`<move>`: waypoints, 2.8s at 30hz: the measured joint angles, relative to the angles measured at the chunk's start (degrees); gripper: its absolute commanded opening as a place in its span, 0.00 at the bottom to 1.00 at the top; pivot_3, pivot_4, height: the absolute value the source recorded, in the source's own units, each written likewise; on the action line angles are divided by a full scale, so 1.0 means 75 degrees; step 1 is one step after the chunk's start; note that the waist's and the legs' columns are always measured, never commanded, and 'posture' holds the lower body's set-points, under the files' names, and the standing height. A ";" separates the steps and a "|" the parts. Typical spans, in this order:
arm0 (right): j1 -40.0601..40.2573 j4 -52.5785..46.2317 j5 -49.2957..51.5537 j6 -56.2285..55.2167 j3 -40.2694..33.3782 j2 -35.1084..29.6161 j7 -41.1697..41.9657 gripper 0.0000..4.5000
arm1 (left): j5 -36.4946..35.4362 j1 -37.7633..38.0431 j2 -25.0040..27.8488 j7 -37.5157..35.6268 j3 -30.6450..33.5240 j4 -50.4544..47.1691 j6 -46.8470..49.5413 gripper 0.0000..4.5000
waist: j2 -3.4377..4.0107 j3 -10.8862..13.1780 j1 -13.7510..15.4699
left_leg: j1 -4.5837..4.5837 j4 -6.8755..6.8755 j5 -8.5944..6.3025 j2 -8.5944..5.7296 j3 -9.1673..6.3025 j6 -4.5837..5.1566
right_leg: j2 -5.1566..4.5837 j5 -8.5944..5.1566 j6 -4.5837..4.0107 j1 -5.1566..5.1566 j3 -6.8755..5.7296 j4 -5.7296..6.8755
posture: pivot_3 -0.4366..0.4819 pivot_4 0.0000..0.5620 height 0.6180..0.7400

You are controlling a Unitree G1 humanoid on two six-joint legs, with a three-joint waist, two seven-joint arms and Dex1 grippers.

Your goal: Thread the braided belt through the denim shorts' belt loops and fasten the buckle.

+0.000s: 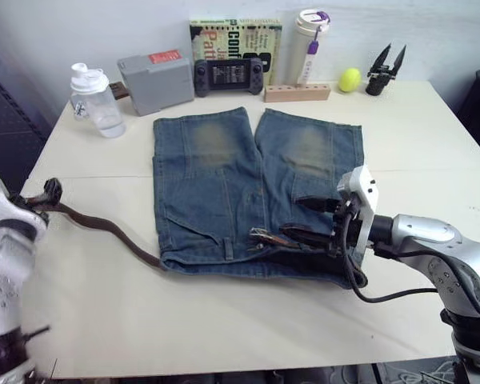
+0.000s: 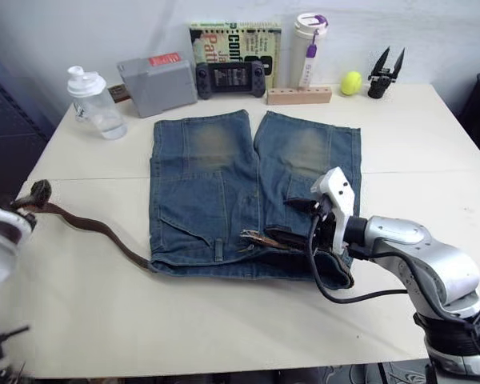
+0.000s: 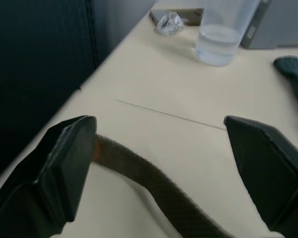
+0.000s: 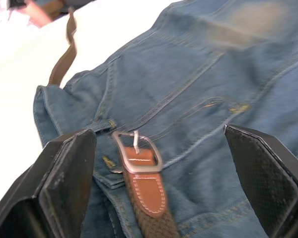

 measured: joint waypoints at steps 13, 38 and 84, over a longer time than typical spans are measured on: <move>0.0070 0.0088 -0.0338 -0.0884 0.0170 -0.0432 0.1536 0.97 | -0.1139 -0.0612 -0.0281 0.2362 0.0856 0.1473 0.1998 1.00 | -0.0023 0.0009 -0.0056 | 0.0012 -0.0014 0.0004 -0.0034 0.0020 -0.0012 | 0.0030 0.0000 0.0001 0.0010 0.0007 -0.0031 | 0.48 0.27 0.92; 0.0197 0.0123 -0.0569 -0.0992 0.0297 -0.0136 0.1031 1.00 | 0.0481 -0.1065 -0.0693 0.0709 0.0279 0.2088 0.1293 0.03 | 0.0008 -0.0007 0.0188 | 0.0011 -0.0014 0.0016 -0.0056 0.0021 -0.0031 | 0.0017 0.0000 0.0002 0.0024 0.0005 -0.0035 | 0.48 0.27 0.92; -0.0616 0.0492 -0.7349 -0.6039 0.2876 0.1437 -0.0603 0.01 | 0.8438 -0.0394 0.1809 -0.8027 -0.5985 -0.0578 -0.8025 0.00 | 0.0032 0.0051 -0.0074 | -0.0131 -0.0006 0.0025 0.0031 0.0091 -0.0081 | 0.0108 -0.0019 -0.0037 -0.0147 0.0009 -0.0003 | 0.48 0.27 0.92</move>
